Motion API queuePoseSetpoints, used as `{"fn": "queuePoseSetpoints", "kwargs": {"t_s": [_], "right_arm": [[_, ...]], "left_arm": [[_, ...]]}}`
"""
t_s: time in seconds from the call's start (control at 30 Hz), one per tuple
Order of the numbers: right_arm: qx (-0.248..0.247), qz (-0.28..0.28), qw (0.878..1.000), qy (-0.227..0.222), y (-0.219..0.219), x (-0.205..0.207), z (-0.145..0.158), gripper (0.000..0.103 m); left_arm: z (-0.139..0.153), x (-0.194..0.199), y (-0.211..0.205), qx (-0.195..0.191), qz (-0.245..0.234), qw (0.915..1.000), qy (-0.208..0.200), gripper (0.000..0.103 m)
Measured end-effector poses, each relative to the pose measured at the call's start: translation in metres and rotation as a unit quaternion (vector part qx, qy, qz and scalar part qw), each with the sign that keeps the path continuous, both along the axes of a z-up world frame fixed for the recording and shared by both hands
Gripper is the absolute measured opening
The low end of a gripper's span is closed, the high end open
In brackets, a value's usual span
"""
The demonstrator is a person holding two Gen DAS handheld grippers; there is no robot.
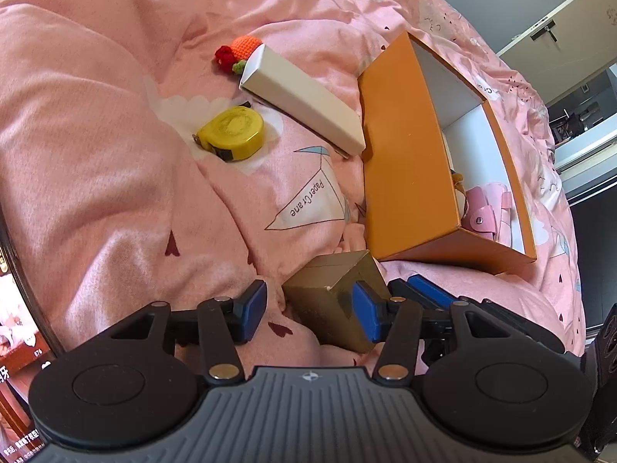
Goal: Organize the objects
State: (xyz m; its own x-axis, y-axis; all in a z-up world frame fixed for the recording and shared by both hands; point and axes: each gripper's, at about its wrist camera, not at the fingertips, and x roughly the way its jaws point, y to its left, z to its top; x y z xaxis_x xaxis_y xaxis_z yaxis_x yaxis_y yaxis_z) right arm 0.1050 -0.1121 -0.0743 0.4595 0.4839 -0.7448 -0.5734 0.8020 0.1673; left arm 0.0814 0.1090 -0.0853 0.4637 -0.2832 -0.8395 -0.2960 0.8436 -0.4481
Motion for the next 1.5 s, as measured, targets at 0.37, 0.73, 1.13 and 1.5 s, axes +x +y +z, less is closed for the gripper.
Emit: {"fn": "queuePoseSetpoints", "kwargs": {"t_s": [0.37,0.73,1.13,1.5], "right_arm": [[0.033,0.044,0.998,0.0,0.003,-0.011,0.016,0.038],[-0.008,0.1,0.995,0.006,0.025,-0.01,0.008,0.052],[-0.036,0.131,0.991,0.008,0.036,-0.014,0.006,0.054],[-0.037,0.134,0.99,0.007,0.039,-0.006,0.008,0.05]], "left_arm": [[0.002,-0.002,0.003,-0.005,0.02,0.9998,-0.005,0.051],[0.005,-0.001,-0.011,0.069,-0.028,0.9972,0.003,0.043],[0.007,-0.001,-0.014,0.086,-0.041,0.9954,-0.001,0.043],[0.014,0.002,-0.014,0.088,-0.042,0.9952,-0.013,0.044]]}}
